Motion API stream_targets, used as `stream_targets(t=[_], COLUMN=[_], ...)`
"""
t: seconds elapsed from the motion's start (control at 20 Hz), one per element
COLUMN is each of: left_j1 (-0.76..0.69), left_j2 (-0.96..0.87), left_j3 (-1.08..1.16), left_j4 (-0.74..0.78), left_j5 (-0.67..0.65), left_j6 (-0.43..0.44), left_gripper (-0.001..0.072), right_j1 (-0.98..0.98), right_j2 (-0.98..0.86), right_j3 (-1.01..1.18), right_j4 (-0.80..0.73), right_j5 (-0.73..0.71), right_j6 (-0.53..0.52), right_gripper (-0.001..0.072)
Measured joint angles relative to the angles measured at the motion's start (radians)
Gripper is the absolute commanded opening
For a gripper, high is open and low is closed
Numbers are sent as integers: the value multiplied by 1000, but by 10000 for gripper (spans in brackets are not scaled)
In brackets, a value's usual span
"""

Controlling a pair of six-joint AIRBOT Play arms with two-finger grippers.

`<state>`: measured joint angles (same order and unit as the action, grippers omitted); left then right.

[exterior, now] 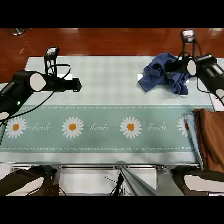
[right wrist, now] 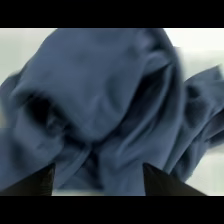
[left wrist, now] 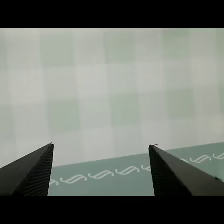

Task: Fold the shirts.

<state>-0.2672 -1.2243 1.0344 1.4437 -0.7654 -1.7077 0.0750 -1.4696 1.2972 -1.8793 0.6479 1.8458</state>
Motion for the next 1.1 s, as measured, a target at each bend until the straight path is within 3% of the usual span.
stream_targets(t=[0.2, 0.4, 0.45, 0.5, 0.55, 0.8, 0.95, 1.1], left_j1=[0, 0, 0, 0, 0, 44, 104, 137], left_j2=[-15, -32, -35, -37, -39, -27, 47, 212], left_j3=[0, 0, 0, 0, 0, 18, 20, -44], left_j4=[0, 0, 0, 0, 0, 0, -1, -79], left_j5=[65, 79, 78, 73, 59, -157, -300, -343], left_j6=[0, 0, 0, 0, 1, 100, 139, 157], left_gripper=[703, 703, 703, 703, 703, 703, 703, 703], right_j1=[-86, -131, -136, -139, -142, -146, -147, -147], right_j2=[-164, -353, -391, -418, -440, -445, -343, -179], right_j3=[135, 284, 312, 334, 352, 521, 644, 712], right_j4=[30, 129, 160, 195, 236, 394, 451, 535], right_j5=[-28, 72, 100, 121, 144, 299, 340, 323], right_j6=[48, 14, -3, -24, -49, -182, -230, -275], right_gripper=[622, 588, 407, 157, 20, 19, 19, 19])
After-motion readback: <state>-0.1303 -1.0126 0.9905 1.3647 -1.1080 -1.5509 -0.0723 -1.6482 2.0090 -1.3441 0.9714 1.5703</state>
